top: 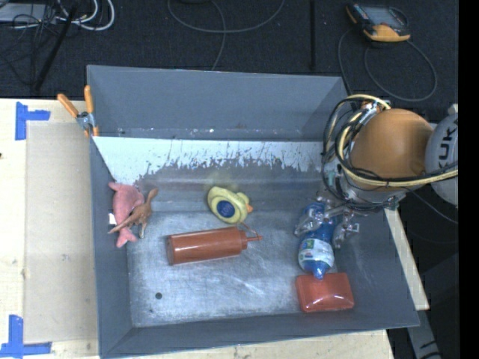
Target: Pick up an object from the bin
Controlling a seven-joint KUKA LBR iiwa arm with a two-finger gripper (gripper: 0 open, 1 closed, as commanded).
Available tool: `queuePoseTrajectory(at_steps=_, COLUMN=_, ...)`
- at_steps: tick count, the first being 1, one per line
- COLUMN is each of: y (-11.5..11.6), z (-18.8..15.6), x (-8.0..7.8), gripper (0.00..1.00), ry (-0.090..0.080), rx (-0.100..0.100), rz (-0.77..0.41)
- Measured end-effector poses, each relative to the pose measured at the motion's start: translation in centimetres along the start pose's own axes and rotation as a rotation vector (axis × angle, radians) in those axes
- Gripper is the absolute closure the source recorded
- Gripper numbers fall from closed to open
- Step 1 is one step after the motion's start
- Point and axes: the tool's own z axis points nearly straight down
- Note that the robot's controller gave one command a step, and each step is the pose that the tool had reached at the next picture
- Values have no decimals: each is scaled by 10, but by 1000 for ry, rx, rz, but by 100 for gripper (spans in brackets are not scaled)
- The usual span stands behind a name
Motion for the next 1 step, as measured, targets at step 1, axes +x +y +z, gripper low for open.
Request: queuePoseTrajectory(at_steps=1, y=1, z=-2, x=0, gripper=100, ry=1, rx=-3, rz=0)
